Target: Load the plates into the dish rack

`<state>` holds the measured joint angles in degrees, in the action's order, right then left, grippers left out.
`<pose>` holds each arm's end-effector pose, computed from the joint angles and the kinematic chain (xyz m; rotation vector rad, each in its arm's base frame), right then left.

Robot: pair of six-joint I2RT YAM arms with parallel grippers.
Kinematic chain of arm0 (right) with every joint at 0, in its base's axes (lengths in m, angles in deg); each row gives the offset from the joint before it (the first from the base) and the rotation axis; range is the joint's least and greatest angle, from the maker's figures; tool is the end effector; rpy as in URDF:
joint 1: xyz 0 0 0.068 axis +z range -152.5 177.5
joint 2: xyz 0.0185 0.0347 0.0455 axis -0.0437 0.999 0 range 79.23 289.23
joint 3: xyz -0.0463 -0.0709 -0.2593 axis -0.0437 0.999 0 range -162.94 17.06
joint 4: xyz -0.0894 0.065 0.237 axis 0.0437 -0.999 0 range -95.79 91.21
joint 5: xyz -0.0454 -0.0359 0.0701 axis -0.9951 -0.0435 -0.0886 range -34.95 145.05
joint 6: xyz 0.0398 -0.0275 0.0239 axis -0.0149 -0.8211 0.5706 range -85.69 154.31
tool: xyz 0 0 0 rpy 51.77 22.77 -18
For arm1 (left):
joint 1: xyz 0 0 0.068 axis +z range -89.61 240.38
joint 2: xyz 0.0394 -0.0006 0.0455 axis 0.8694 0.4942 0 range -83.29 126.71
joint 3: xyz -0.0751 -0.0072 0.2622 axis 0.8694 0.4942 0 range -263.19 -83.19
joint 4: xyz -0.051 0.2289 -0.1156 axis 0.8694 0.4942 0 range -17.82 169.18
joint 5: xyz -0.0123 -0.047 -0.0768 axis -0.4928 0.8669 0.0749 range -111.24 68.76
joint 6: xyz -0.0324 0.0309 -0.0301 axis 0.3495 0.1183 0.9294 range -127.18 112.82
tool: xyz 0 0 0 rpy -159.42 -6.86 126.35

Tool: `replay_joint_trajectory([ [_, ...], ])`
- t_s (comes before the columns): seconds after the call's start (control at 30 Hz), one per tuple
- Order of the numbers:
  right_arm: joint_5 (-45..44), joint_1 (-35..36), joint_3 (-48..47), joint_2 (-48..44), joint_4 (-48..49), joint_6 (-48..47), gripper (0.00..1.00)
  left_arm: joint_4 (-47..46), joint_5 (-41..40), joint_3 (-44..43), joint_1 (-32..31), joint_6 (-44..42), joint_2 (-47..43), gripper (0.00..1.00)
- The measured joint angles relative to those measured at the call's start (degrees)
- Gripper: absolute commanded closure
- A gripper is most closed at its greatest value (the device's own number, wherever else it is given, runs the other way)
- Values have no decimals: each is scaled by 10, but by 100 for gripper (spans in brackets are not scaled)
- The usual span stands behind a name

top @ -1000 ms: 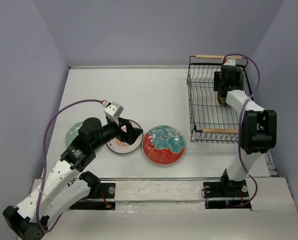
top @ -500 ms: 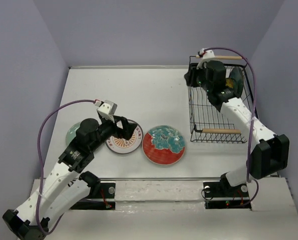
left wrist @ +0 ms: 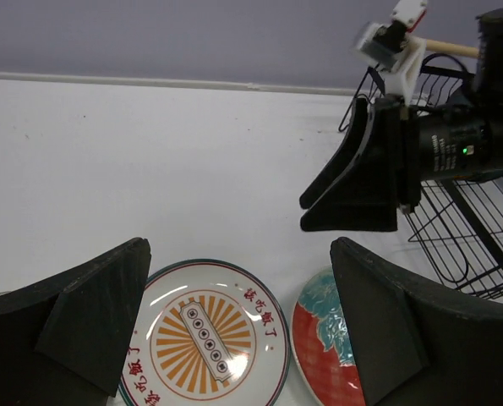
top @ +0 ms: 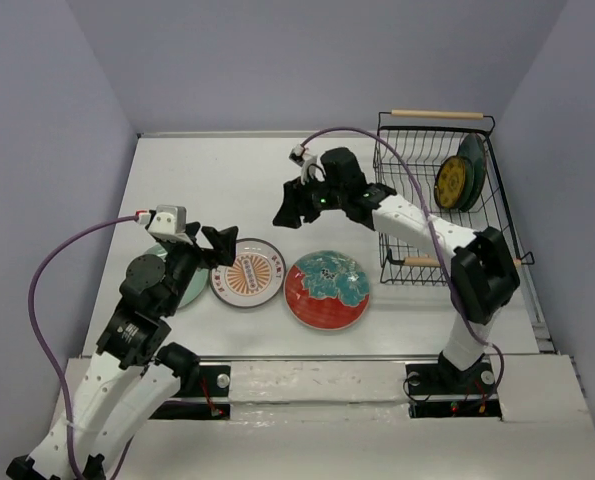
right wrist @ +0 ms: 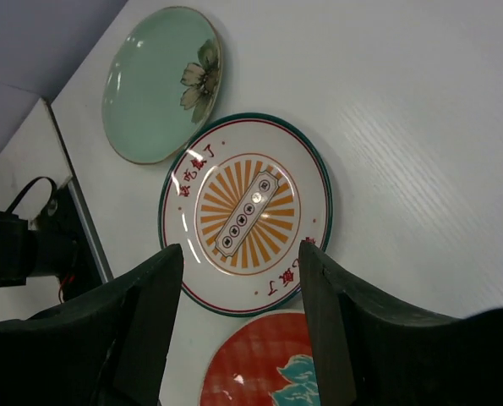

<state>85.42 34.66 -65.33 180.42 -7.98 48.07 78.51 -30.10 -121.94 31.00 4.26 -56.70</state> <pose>0.3199 0.2651 0.3011 -0.7760 2.0249 1.0774 0.1067 -0.0538 0.3529 0.1055 1.4835 -0.4646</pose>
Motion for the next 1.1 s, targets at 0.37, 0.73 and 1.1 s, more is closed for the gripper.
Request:
replay_joint_trajectory([
  [0.37,13,37,-77,183,-36,14,34,0,18,0,17,7,8,1],
  [0.73,-20,38,-111,259,-52,18,42,-1,42,0,18,9,8,1],
  [1.1,41,42,-125,288,-48,23,77,-1,44,0,18,9,8,1],
])
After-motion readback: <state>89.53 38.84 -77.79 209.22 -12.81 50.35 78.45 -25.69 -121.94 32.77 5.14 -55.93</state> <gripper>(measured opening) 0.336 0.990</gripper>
